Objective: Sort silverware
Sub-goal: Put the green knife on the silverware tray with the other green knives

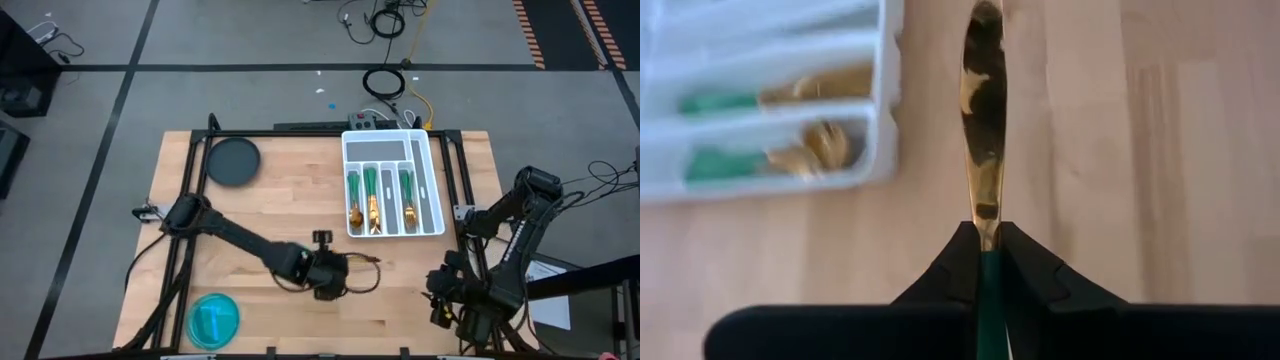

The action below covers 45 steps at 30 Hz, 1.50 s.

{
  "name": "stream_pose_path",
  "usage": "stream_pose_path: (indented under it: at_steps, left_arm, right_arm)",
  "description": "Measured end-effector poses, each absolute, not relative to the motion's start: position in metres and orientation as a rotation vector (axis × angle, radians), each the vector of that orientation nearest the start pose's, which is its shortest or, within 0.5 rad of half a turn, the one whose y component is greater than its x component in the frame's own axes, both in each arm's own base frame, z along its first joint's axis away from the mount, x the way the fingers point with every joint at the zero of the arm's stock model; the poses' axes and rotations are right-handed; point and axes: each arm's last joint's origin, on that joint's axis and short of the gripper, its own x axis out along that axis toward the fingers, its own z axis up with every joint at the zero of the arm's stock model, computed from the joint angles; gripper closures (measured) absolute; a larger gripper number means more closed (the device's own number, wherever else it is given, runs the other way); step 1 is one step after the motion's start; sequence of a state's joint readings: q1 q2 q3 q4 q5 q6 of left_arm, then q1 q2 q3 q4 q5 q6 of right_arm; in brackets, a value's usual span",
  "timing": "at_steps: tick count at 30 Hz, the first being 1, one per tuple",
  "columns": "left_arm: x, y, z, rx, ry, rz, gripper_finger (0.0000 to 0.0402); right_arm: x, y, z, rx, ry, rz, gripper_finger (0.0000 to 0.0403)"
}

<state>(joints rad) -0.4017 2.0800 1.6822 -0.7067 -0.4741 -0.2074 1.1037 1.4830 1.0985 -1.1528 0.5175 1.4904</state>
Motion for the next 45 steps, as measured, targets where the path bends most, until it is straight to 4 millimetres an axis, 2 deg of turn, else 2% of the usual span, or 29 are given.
stream_pose_path:
  at_steps: [7,19,25,29,35,42,45]
  left_arm:
    - [0.427,-0.121,0.243,0.569,1.047,-0.038,0.0379]
    - [0.445,0.002,0.264,1.043,1.116,-0.308,0.0379]
    - [0.447,0.051,0.275,1.238,1.074,-0.410,0.0379]
    - [0.448,0.065,0.279,1.342,1.011,-0.497,0.0379]
    - [0.449,0.067,0.280,1.567,0.850,-0.713,0.0379]
    - [0.462,0.083,0.293,1.588,0.551,-0.627,0.0379]
    - [0.462,0.089,0.294,1.572,0.487,-0.651,0.0379]
  right_arm:
    - [0.119,0.220,0.238,0.260,1.002,-0.384,0.0197]
    - [0.135,0.210,0.239,0.356,0.919,-0.497,0.0197]
    - [0.145,0.203,0.238,0.444,0.899,-0.573,0.0197]
    - [0.150,0.200,0.238,0.484,0.888,-0.606,0.0197]
    - [0.157,0.195,0.238,0.508,0.885,-0.640,0.0197]
    - [0.164,0.189,0.238,0.528,0.898,-0.672,0.0197]
    - [0.166,0.187,0.238,0.523,0.899,-0.676,0.0197]
